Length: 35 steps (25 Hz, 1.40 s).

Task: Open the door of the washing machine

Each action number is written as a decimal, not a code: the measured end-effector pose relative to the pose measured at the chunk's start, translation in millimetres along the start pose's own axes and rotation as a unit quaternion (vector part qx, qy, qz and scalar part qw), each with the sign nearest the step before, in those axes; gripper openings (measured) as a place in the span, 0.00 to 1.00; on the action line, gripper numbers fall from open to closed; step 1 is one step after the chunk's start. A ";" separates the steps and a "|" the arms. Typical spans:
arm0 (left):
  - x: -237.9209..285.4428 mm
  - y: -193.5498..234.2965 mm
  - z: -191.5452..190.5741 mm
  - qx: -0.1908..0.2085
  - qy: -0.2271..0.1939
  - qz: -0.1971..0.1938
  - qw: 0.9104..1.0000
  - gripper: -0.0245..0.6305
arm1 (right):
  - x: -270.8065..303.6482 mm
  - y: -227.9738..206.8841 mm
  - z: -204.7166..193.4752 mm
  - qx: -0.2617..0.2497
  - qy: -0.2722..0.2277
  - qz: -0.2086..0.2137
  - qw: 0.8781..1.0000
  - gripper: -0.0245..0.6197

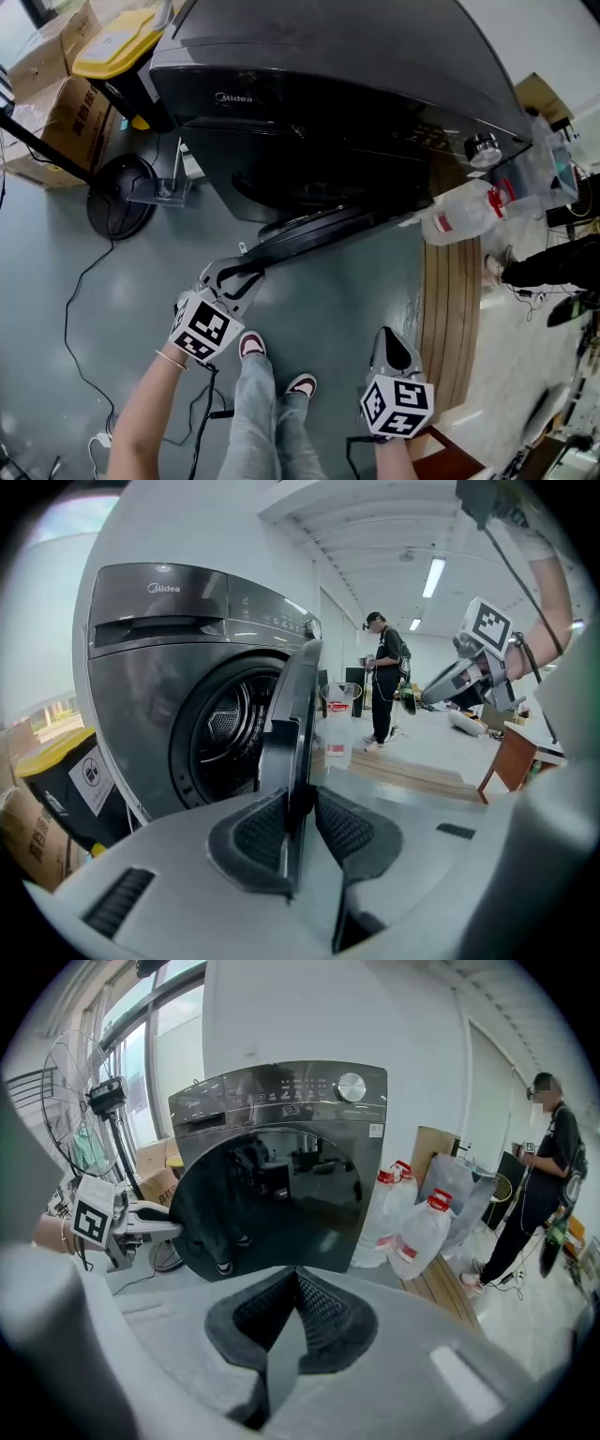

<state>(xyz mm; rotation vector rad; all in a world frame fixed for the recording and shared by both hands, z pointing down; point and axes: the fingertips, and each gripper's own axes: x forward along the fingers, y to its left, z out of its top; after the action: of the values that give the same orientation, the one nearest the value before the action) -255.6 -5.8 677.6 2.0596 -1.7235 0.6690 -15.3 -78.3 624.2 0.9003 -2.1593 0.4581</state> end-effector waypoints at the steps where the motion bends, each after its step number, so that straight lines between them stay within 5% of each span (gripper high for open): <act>1: -1.3 -6.0 -0.7 -0.002 0.001 0.001 1.000 0.17 | -3.3 -0.8 -1.4 -0.001 -0.001 0.002 1.000 0.05; 35: -6.5 -175.5 -2.8 -0.063 0.035 -0.045 0.996 0.17 | -89.1 -81.9 -88.8 0.080 -0.020 -0.049 0.995 0.05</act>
<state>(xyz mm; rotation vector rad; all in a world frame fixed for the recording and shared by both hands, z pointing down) -84.3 33.0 679.4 1.9900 -1.5834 0.5833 130.8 -44.3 619.8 1.1076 -2.1262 0.5733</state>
